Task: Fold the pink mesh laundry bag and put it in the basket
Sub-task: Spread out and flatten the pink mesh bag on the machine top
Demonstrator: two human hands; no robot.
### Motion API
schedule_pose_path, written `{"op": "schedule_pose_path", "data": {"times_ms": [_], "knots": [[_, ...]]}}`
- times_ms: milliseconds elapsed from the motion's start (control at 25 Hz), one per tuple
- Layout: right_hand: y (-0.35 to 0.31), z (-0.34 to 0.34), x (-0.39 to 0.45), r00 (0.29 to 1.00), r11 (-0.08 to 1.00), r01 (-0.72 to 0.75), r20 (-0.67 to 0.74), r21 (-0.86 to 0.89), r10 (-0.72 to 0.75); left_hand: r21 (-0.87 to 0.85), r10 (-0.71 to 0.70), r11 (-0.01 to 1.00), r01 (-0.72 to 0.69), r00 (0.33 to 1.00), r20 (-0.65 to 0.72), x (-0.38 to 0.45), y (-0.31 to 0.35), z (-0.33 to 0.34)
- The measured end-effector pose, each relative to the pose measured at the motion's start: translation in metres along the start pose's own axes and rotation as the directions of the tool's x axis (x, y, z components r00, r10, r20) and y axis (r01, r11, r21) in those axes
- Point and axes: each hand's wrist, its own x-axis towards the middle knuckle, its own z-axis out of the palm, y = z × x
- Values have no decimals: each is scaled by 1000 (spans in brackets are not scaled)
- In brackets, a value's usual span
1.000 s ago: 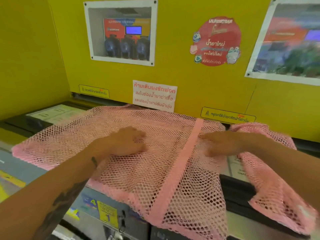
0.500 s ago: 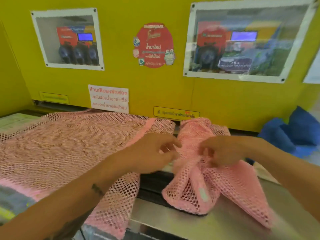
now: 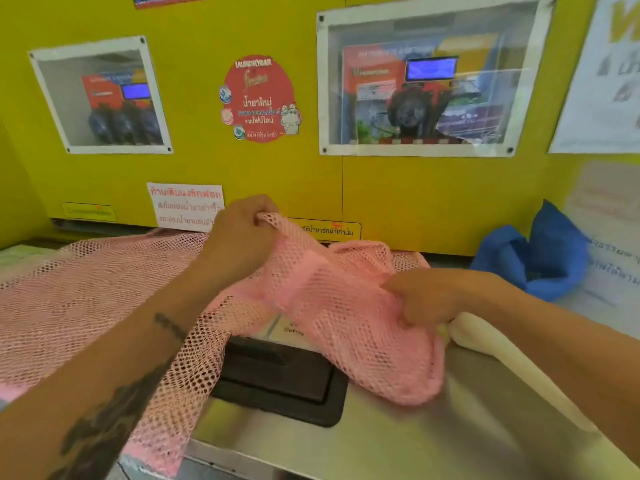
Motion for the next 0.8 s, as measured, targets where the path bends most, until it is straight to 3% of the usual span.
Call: {"op": "schedule_pose_path", "data": {"times_ms": [120, 240, 360, 440, 520, 640, 720, 760, 800], "knots": [[1, -18, -3, 988, 999, 47, -148, -16, -49, 91, -73, 993, 78, 996, -57, 12, -28, -18], [1, -27, 5, 981, 977, 67, -191, 203, -27, 115, -131, 984, 135, 990, -44, 14, -45, -28], [-16, -27, 24, 953, 940, 130, -302, 315, -30, 327, -83, 939, 109, 992, -94, 18, -62, -44], [-23, -24, 43, 940, 968, 96, -341, 233, -11, 460, -121, 874, 159, 986, -112, 23, -77, -61], [-26, -14, 60, 964, 996, 32, -267, 78, -10, 562, -194, 796, 223, 975, -113, 21, -84, -74], [-28, 1, 81, 969, 996, -28, -246, -84, 6, 637, -8, 767, 74, 994, -105, 0, -75, -64], [-22, -6, 86, 957, 984, -90, -288, -151, 43, 590, -71, 807, 5, 993, 89, -21, -59, -47], [-17, -14, 85, 952, 986, -99, -301, -133, 55, 582, -175, 813, -13, 948, 265, -31, -49, -38], [-13, -24, 81, 945, 992, -100, -318, -73, 72, 583, -283, 812, -22, 859, 426, -38, -42, -31]]}}
